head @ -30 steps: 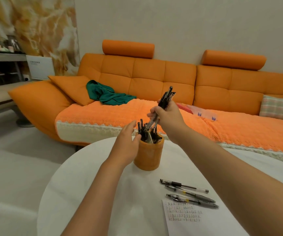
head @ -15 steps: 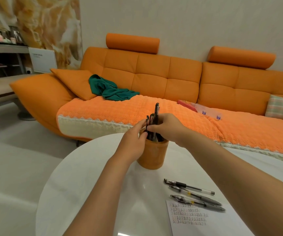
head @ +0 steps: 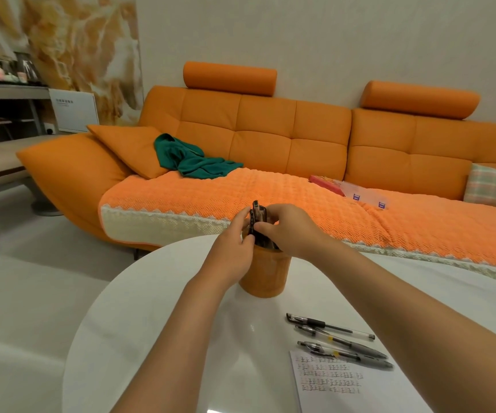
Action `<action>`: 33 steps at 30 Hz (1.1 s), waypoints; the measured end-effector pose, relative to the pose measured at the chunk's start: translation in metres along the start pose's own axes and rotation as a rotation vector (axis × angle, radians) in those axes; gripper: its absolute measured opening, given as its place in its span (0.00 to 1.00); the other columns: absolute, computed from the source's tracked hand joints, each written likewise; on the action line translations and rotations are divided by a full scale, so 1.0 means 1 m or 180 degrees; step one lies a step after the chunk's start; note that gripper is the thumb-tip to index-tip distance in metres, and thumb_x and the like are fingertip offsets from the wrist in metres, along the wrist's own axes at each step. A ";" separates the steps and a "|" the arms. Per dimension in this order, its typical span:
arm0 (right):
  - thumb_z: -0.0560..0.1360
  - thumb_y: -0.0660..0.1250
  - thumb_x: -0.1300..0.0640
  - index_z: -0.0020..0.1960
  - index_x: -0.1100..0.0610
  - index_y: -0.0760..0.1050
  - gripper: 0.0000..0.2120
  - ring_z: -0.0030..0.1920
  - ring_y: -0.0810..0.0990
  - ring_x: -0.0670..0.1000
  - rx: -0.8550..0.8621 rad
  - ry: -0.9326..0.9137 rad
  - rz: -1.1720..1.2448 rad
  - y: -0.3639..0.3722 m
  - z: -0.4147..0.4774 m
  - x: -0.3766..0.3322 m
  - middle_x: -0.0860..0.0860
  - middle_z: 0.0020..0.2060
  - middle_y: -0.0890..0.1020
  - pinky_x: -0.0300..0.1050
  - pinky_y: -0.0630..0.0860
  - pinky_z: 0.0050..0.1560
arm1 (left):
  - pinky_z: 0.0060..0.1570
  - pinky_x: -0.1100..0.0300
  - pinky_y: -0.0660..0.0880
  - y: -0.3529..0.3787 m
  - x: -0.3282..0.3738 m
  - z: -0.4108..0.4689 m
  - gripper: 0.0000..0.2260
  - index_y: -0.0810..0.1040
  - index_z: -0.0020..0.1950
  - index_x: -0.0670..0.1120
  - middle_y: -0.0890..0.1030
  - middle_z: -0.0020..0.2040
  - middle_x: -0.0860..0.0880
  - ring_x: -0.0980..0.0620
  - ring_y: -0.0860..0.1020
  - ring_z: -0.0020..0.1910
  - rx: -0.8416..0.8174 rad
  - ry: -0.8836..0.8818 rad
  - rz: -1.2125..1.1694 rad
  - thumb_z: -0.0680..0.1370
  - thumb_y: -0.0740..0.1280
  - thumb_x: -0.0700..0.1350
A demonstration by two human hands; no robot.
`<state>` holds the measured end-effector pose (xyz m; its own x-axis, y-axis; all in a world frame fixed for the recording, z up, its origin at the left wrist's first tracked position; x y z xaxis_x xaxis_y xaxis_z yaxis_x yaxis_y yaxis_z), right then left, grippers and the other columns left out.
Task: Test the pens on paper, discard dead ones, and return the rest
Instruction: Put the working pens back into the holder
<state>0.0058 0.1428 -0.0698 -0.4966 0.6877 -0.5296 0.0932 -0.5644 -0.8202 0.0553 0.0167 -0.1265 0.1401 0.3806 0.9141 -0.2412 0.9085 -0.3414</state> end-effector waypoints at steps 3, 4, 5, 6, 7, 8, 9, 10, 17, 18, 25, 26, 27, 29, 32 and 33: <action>0.78 0.68 0.55 0.54 0.56 0.80 0.07 0.44 0.80 0.55 0.0115 0.0068 -0.0081 -0.002 0.002 0.002 0.55 0.42 0.83 0.50 0.78 0.42 | 0.67 0.54 0.67 0.001 -0.001 0.001 0.25 0.58 0.78 0.60 0.68 0.75 0.52 0.51 0.66 0.74 0.0087 -0.0024 -0.0013 0.84 0.59 0.42; 0.78 0.69 0.55 0.52 0.55 0.79 0.05 0.41 0.79 0.54 0.0160 0.0103 -0.0086 -0.003 0.002 0.004 0.53 0.40 0.82 0.48 0.77 0.39 | 0.64 0.55 0.67 0.001 -0.001 0.002 0.24 0.58 0.78 0.59 0.68 0.76 0.52 0.50 0.67 0.73 0.0104 -0.0081 -0.0113 0.84 0.59 0.42; 0.78 0.69 0.55 0.50 0.54 0.78 0.03 0.39 0.78 0.53 0.0191 0.0135 -0.0095 -0.003 0.003 0.005 0.51 0.38 0.80 0.45 0.76 0.35 | 0.62 0.56 0.67 0.002 -0.001 0.004 0.24 0.59 0.77 0.59 0.68 0.76 0.51 0.50 0.68 0.72 0.0101 -0.0155 -0.0274 0.84 0.60 0.42; 0.78 0.69 0.55 0.49 0.53 0.77 0.03 0.38 0.77 0.51 0.0201 0.0154 -0.0105 -0.003 0.004 0.005 0.50 0.37 0.79 0.43 0.73 0.32 | 0.60 0.56 0.67 0.003 0.000 0.006 0.24 0.58 0.77 0.58 0.68 0.76 0.51 0.50 0.69 0.71 0.0082 -0.0225 -0.0429 0.84 0.60 0.42; 0.78 0.68 0.54 0.50 0.52 0.77 0.03 0.37 0.77 0.50 0.0189 0.0165 -0.0094 -0.002 0.004 0.006 0.50 0.37 0.79 0.41 0.72 0.31 | 0.58 0.56 0.67 0.005 0.001 0.007 0.24 0.57 0.77 0.58 0.68 0.76 0.51 0.50 0.71 0.69 0.0042 -0.0264 -0.0534 0.84 0.60 0.42; 0.78 0.68 0.54 0.52 0.52 0.78 0.04 0.38 0.77 0.49 0.0161 0.0167 -0.0058 -0.002 0.004 0.006 0.50 0.39 0.80 0.41 0.72 0.31 | 0.57 0.56 0.67 0.007 0.002 0.007 0.24 0.57 0.77 0.58 0.68 0.76 0.51 0.50 0.71 0.67 -0.0007 -0.0266 -0.0571 0.84 0.59 0.41; 0.78 0.69 0.53 0.54 0.52 0.79 0.06 0.38 0.78 0.49 0.0138 0.0166 -0.0020 -0.001 0.004 0.006 0.51 0.40 0.81 0.41 0.73 0.32 | 0.58 0.56 0.68 0.009 0.002 0.007 0.25 0.56 0.78 0.57 0.67 0.76 0.51 0.51 0.71 0.67 -0.0050 -0.0252 -0.0586 0.84 0.59 0.40; 0.78 0.69 0.53 0.55 0.53 0.80 0.08 0.39 0.79 0.50 0.0124 0.0162 -0.0006 -0.001 0.004 0.005 0.52 0.40 0.82 0.42 0.75 0.33 | 0.60 0.56 0.68 0.010 0.002 0.006 0.26 0.55 0.78 0.57 0.67 0.76 0.51 0.51 0.70 0.68 -0.0073 -0.0230 -0.0585 0.84 0.59 0.40; 0.75 0.73 0.53 0.63 0.51 0.78 0.18 0.49 0.82 0.52 0.0353 -0.0022 0.0384 0.000 -0.004 0.014 0.50 0.49 0.83 0.51 0.82 0.48 | 0.70 0.58 0.65 -0.002 0.004 0.005 0.27 0.62 0.79 0.57 0.68 0.75 0.54 0.54 0.65 0.75 0.0254 0.0141 -0.0258 0.83 0.61 0.37; 0.74 0.74 0.53 0.64 0.49 0.77 0.19 0.49 0.82 0.51 0.0406 -0.0064 0.0453 -0.001 -0.005 0.016 0.49 0.49 0.83 0.49 0.82 0.47 | 0.71 0.57 0.65 -0.003 0.005 0.005 0.27 0.63 0.78 0.58 0.69 0.75 0.54 0.54 0.65 0.75 0.0299 0.0226 -0.0199 0.83 0.61 0.37; 0.78 0.69 0.50 0.74 0.49 0.69 0.25 0.54 0.77 0.50 0.0214 -0.0260 -0.0105 0.003 -0.005 0.012 0.48 0.57 0.79 0.45 0.76 0.51 | 0.75 0.47 0.63 -0.002 -0.002 0.004 0.26 0.56 0.80 0.58 0.62 0.79 0.55 0.53 0.62 0.77 0.0091 0.0157 0.0213 0.84 0.59 0.43; 0.79 0.67 0.49 0.76 0.49 0.65 0.27 0.53 0.75 0.51 0.0258 -0.0275 -0.0195 0.004 -0.005 0.011 0.49 0.58 0.77 0.46 0.74 0.51 | 0.74 0.46 0.64 -0.002 -0.002 0.004 0.26 0.55 0.81 0.58 0.61 0.79 0.55 0.52 0.61 0.77 0.0035 0.0123 0.0213 0.85 0.59 0.44; 0.81 0.64 0.48 0.77 0.48 0.64 0.26 0.52 0.74 0.51 0.0272 -0.0283 -0.0288 0.005 -0.004 0.011 0.50 0.58 0.75 0.46 0.74 0.51 | 0.74 0.46 0.64 -0.003 -0.002 0.005 0.26 0.54 0.81 0.58 0.61 0.80 0.55 0.52 0.61 0.78 0.0002 0.0105 0.0257 0.85 0.58 0.45; 0.83 0.60 0.48 0.76 0.48 0.65 0.22 0.51 0.74 0.53 0.0139 -0.0335 -0.0557 0.007 -0.005 0.011 0.52 0.56 0.73 0.50 0.74 0.52 | 0.75 0.46 0.63 -0.004 0.001 0.005 0.26 0.53 0.81 0.56 0.60 0.80 0.54 0.51 0.60 0.78 -0.0010 0.0088 0.0430 0.85 0.58 0.46; 0.83 0.60 0.48 0.78 0.50 0.62 0.24 0.54 0.74 0.55 -0.0001 -0.0312 -0.0641 0.008 -0.008 0.012 0.53 0.60 0.71 0.50 0.74 0.55 | 0.75 0.48 0.62 -0.007 0.007 0.003 0.27 0.52 0.82 0.53 0.57 0.80 0.51 0.50 0.57 0.78 0.0205 0.0185 0.0757 0.84 0.59 0.47; 0.83 0.60 0.49 0.78 0.51 0.61 0.25 0.54 0.74 0.55 0.0052 -0.0283 -0.0520 0.006 -0.010 0.013 0.53 0.62 0.70 0.49 0.73 0.55 | 0.73 0.49 0.63 -0.008 0.009 0.001 0.27 0.54 0.81 0.52 0.59 0.79 0.50 0.49 0.59 0.77 0.0376 0.0275 0.0833 0.84 0.60 0.47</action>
<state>0.0083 0.1526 -0.0840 -0.5783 0.7282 -0.3678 -0.0087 -0.4563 -0.8898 0.0574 0.0129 -0.1149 0.1384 0.6171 0.7746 -0.3893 0.7531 -0.5304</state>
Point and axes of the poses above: each hand's wrist, its own z-axis towards the middle knuckle, its own y-axis out of the palm, x = y × z, the point moved 1 cm from there along z, towards the middle knuckle
